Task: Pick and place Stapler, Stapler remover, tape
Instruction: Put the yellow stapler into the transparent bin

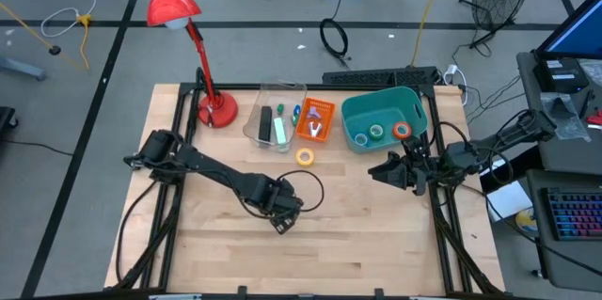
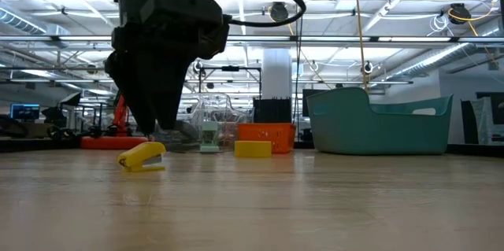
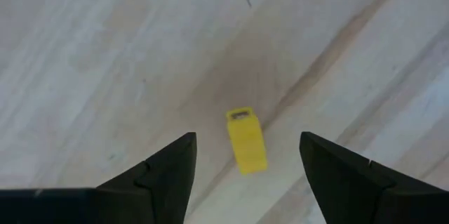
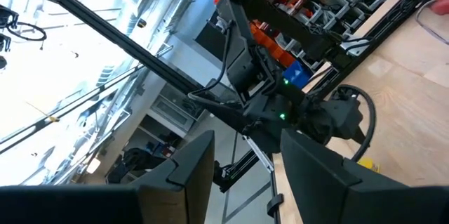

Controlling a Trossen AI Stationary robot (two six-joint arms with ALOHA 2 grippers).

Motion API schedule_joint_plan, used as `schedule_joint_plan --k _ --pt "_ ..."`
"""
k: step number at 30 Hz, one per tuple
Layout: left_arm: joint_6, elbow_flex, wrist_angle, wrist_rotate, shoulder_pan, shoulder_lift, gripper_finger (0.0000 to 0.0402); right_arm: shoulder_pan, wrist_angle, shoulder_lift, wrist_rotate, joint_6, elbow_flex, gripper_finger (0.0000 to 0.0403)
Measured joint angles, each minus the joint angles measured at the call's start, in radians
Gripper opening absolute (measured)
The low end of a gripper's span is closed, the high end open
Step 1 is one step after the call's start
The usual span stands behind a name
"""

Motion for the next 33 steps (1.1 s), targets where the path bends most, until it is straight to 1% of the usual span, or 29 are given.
schedule_joint_plan --k 10,16,19,25,33 --pt "0.034 -0.001 0.001 0.003 0.011 0.000 0.0239 0.000 0.000 0.000 0.002 0.003 0.000 0.0157" --pt "0.009 -0.091 0.048 0.056 0.013 0.000 0.0239 0.000 0.000 0.000 0.002 0.003 0.000 0.0157" --pt "0.005 -0.133 0.074 0.066 0.012 0.000 0.0239 0.000 0.000 0.000 0.002 0.004 0.000 0.0157" --pt "0.011 -0.136 0.084 0.069 0.014 0.000 0.0239 0.000 0.000 0.000 0.024 0.003 0.000 0.0157" --pt "0.048 -0.134 0.085 0.074 0.016 0.000 0.0239 0.000 0.000 0.000 0.026 0.002 0.000 0.0157"
